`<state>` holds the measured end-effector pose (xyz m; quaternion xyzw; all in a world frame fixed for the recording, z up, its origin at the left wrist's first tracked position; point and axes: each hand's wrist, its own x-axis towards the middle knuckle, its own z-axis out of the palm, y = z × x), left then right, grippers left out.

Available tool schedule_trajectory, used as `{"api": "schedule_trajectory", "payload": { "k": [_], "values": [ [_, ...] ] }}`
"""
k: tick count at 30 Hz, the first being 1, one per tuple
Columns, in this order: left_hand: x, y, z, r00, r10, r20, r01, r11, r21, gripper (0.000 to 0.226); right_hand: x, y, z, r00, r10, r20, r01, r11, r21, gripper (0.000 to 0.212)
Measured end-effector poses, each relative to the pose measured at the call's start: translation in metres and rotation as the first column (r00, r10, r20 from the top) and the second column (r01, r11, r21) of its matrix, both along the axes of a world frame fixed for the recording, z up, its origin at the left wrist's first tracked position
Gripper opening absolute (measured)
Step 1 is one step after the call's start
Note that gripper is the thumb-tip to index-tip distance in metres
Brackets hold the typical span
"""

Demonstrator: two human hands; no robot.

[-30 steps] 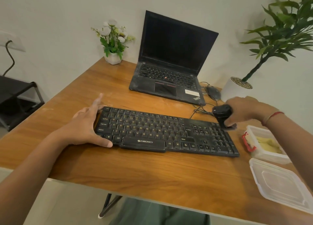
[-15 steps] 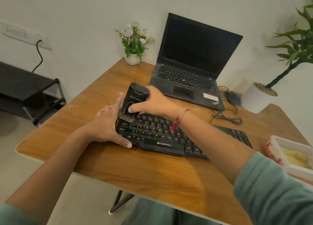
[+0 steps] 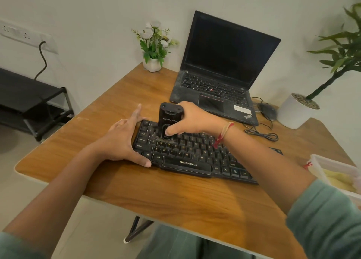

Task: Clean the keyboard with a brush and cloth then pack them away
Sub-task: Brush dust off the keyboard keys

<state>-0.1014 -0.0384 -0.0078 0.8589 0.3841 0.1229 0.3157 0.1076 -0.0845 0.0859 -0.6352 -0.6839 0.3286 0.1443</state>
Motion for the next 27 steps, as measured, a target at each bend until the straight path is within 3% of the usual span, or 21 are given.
{"api": "schedule_trajectory", "payload": {
  "k": [11, 16, 19, 23, 27],
  "values": [
    [0.002, -0.003, 0.002, 1.0, 0.003, 0.013, -0.003, 1.0, 0.007, 0.163, 0.099, -0.066, 0.01, 0.982, -0.054, 0.18, 0.065, 0.996, -0.057, 0.028],
    [0.003, -0.004, 0.002, 1.0, 0.008, 0.015, -0.008, 1.0, -0.002, 0.163, 0.152, -0.105, 0.027, 0.936, -0.084, 0.342, 0.118, 0.99, -0.078, 0.036],
    [0.003, -0.002, 0.0, 1.0, 0.014, 0.024, -0.014, 1.0, -0.008, 0.163, 0.184, -0.132, 0.037, 0.856, -0.151, 0.495, 0.216, 0.973, -0.077, 0.024],
    [0.002, 0.001, -0.003, 0.999, 0.014, 0.033, -0.014, 1.0, -0.002, 0.158, 0.233, -0.148, 0.04, 0.551, -0.222, 0.804, 0.282, 0.957, 0.07, 0.049],
    [0.002, 0.002, -0.005, 0.999, 0.002, 0.053, -0.003, 1.0, 0.011, 0.146, 0.249, -0.145, 0.042, 0.56, -0.181, 0.808, 0.328, 0.945, -0.016, 0.038]
  ]
}}
